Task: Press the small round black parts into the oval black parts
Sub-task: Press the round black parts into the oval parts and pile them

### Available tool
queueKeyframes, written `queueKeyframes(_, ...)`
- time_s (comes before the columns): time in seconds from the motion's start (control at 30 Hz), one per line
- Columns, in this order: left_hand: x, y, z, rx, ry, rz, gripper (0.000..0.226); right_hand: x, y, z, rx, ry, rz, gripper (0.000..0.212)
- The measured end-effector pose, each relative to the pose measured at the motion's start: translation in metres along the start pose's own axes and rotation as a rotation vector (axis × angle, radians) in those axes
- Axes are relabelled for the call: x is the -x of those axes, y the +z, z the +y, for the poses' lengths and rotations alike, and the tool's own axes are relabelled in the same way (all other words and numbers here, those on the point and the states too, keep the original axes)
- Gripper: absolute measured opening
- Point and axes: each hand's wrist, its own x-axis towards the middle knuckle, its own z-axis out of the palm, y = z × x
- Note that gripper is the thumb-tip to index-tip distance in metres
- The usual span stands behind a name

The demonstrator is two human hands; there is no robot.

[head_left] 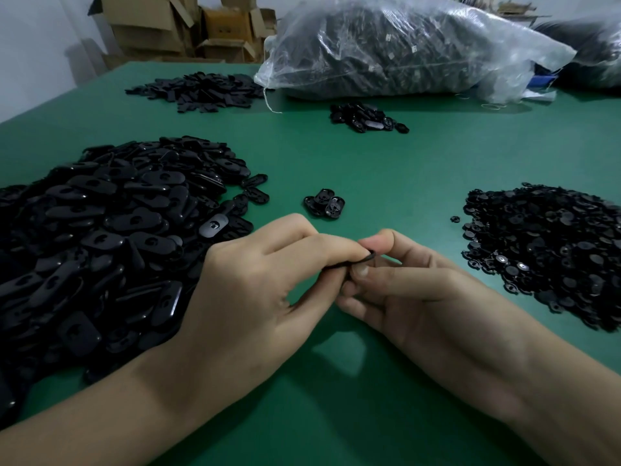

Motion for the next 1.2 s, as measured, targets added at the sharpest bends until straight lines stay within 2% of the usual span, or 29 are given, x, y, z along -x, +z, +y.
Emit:
queueKeyframes(0.37,-0.003,0.008,-0.006,0.166,-0.141,-0.005,0.019,-0.003,-0.006,-0.004,0.146,-0.083,-0.028,0.021)
queueKeyframes(0.47,-0.004,0.01,-0.008,0.221,-0.233,-0.03,0.018,-0.004,-0.005,-0.007,0.408,-0.2,0.057,0.018)
queueKeyframes(0.57,-0.004,0.012,-0.011,0.306,-0.379,-0.061,0.027,-0.007,-0.009,-0.01,0.707,-0.336,0.148,0.013)
queueKeyframes(0.7,-0.007,0.01,-0.013,0.303,-0.444,-0.089,0.039,-0.014,-0.018,-0.011,0.893,-0.419,0.244,0.012)
queueKeyframes(0.8,-0.016,0.002,-0.022,0.126,-0.419,-0.153,0.035,-0.022,-0.025,-0.012,1.052,-0.501,0.367,0.013)
queueKeyframes(0.93,-0.033,-0.017,-0.046,-0.321,-0.321,-0.269,0.023,-0.032,-0.03,-0.009,1.292,-0.541,0.479,0.016)
queueKeyframes(1.07,-0.034,-0.025,-0.066,-0.711,-0.296,-0.394,0.029,-0.042,-0.03,-0.012,1.504,-0.459,0.468,0.015)
queueKeyframes(1.2,-0.029,-0.023,-0.072,-0.939,-0.291,-0.513,0.03,-0.056,-0.024,-0.011,1.607,-0.492,0.446,0.005)
